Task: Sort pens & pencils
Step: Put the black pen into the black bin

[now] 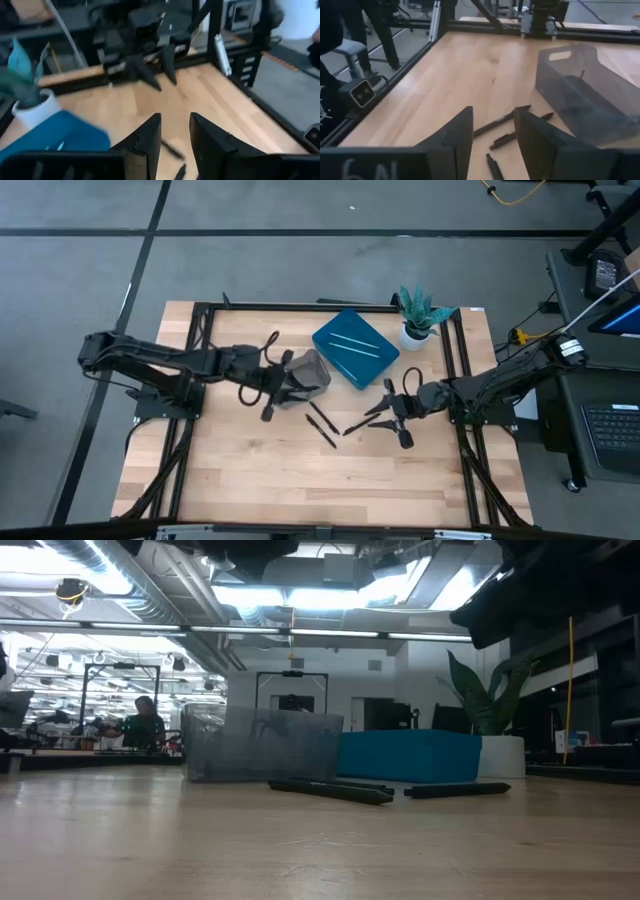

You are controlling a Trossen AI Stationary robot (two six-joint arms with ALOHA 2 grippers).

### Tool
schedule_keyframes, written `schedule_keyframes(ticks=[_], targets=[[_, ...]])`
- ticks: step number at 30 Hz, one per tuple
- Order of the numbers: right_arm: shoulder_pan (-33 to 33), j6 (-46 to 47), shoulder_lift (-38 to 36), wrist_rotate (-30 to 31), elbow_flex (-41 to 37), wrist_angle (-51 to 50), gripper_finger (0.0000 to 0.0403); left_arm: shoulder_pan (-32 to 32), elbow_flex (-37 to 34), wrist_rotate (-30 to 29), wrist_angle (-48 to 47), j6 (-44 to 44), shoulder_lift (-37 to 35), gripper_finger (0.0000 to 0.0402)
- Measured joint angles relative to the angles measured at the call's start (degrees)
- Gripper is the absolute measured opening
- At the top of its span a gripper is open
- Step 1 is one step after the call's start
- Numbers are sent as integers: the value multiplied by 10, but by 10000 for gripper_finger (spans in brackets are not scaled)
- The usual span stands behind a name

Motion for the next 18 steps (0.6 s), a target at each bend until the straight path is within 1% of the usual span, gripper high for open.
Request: schedule_keyframes(ticks=[3, 7, 10, 13, 18], targets=[[10, 2, 0, 1, 0, 6, 145, -17, -25, -2, 52, 0, 0, 96], [23, 2, 0, 1, 0, 18, 145, -32, -28, -50, 50, -6, 0, 96], [32, 2, 0, 2, 0, 21, 145, -43, -28, -58, 51, -7, 3, 96], [44, 2, 0, 16, 0, 23, 145, -53, -29, -60, 52, -8, 23, 96], [62, 3, 0, 30, 0, 23, 145, -69, -29, -88, 52, -6, 75, 96]])
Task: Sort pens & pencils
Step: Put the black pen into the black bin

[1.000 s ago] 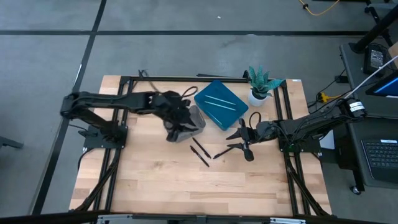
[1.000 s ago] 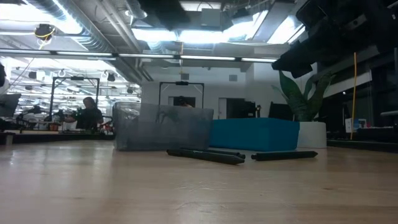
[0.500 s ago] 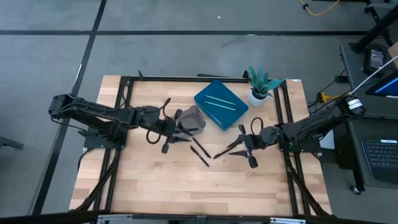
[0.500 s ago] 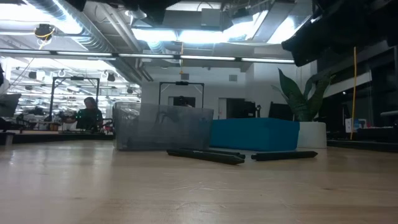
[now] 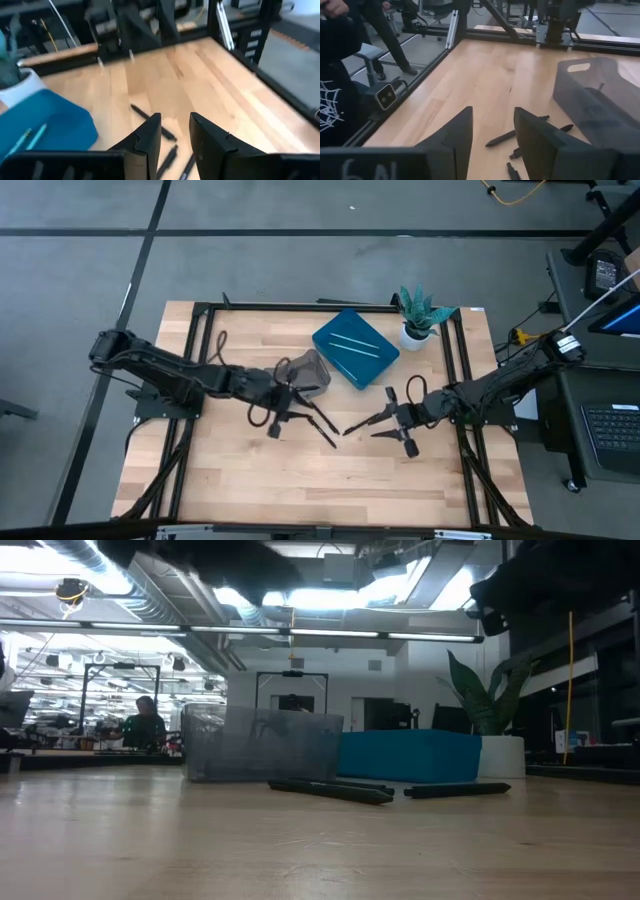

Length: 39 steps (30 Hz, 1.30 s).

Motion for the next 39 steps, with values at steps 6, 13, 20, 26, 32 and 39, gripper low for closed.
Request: schedule_keyframes(ticks=[6, 13, 20, 26, 32, 39], targets=[[12, 14, 0, 0, 0, -1, 145, -8, 12, -6, 2, 30, 38, 96], [15, 16, 0, 0, 0, -1, 145, -8, 44, -6, -12, 32, 62, 96], [15, 16, 0, 0, 0, -5, 145, 12, 91, -7, -111, 46, 110, 96], [15, 16, 0, 0, 0, -7, 145, 21, 166, -17, -223, 88, 154, 96], [15, 17, 0, 0, 0, -14, 145, 37, 214, -17, -307, 105, 199, 96], [14, 17, 0, 0, 0, -21, 145, 47, 215, -17, -325, 135, 224, 96]])
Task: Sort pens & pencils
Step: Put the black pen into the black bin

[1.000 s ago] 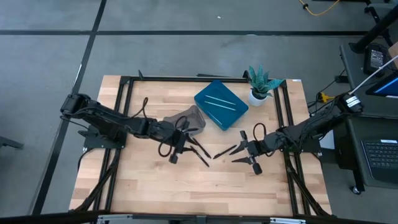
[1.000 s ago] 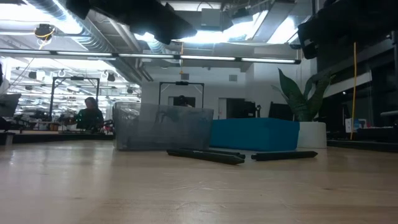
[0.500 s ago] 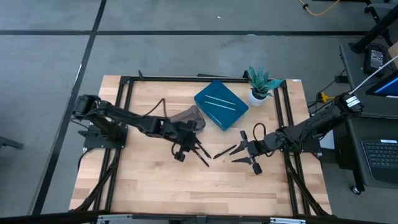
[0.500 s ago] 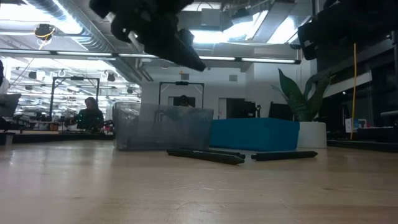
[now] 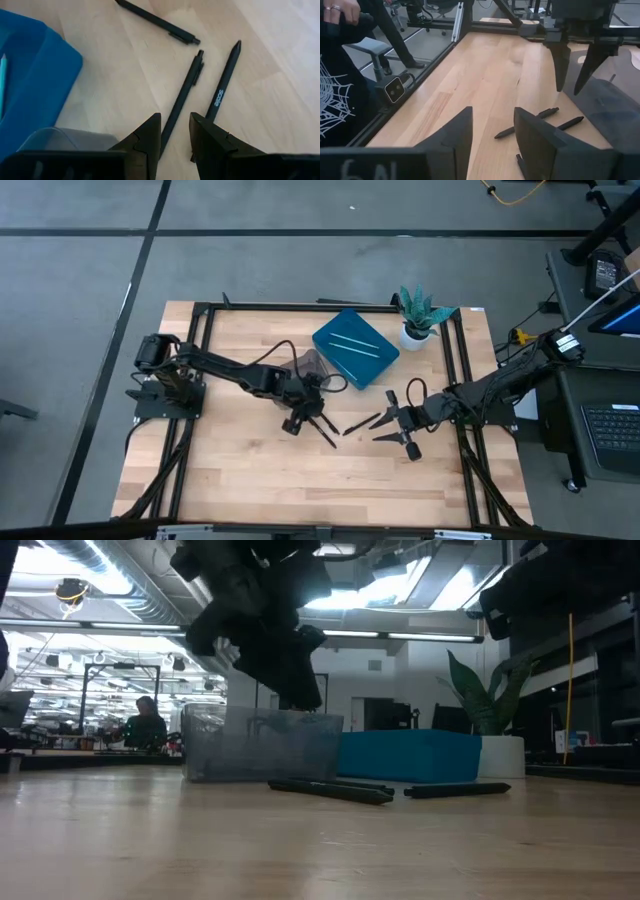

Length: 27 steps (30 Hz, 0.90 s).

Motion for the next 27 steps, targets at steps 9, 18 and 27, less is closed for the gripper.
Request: schedule_keyframes(ticks=[9, 18, 27], targets=[[0, -2, 0, 0, 0, -14, 145, -3, 0, 0, -11, 26, 0, 96], [0, -4, 0, 0, 0, -15, 145, -17, 1, -43, -8, 75, 32, 96], [0, -4, 0, 0, 0, -19, 145, -16, 48, -47, -44, 91, 69, 96]])
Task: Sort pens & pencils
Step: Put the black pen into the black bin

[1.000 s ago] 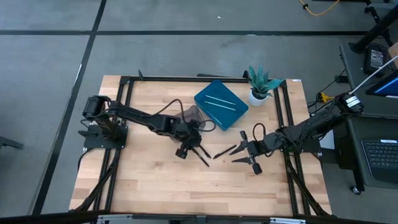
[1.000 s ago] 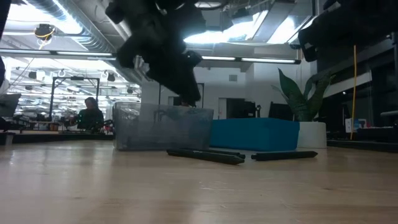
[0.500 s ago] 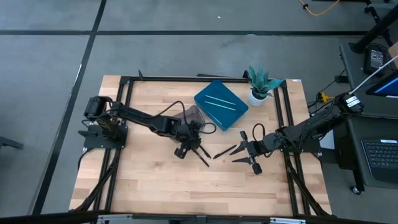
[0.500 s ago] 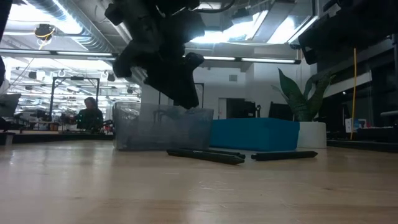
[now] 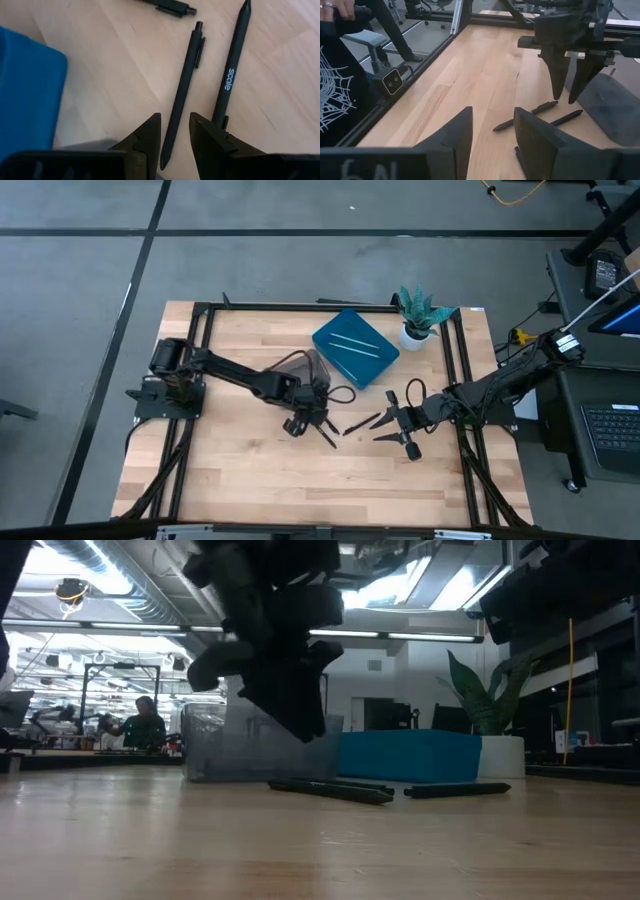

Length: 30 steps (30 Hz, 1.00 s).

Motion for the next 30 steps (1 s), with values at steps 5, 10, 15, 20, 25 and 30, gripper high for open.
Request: schedule_keyframes(ticks=[5, 10, 15, 20, 25, 30], targets=[[0, 0, 0, 0, 0, -1, 145, 1, 36, 7, -35, 0, 22, 96], [0, 0, 0, 0, 0, -5, 145, 1, 62, 7, -59, 8, 56, 96], [0, 2, 0, 0, 0, -10, 145, 1, 85, 4, -80, 14, 91, 96], [0, 1, 0, 0, 0, -13, 145, 2, 93, 3, -91, 14, 101, 96], [0, 0, 0, 0, 0, -14, 145, 9, 93, 13, -90, 15, 101, 96], [0, 0, 0, 0, 0, -14, 145, 17, 93, 37, -89, 16, 107, 96]])
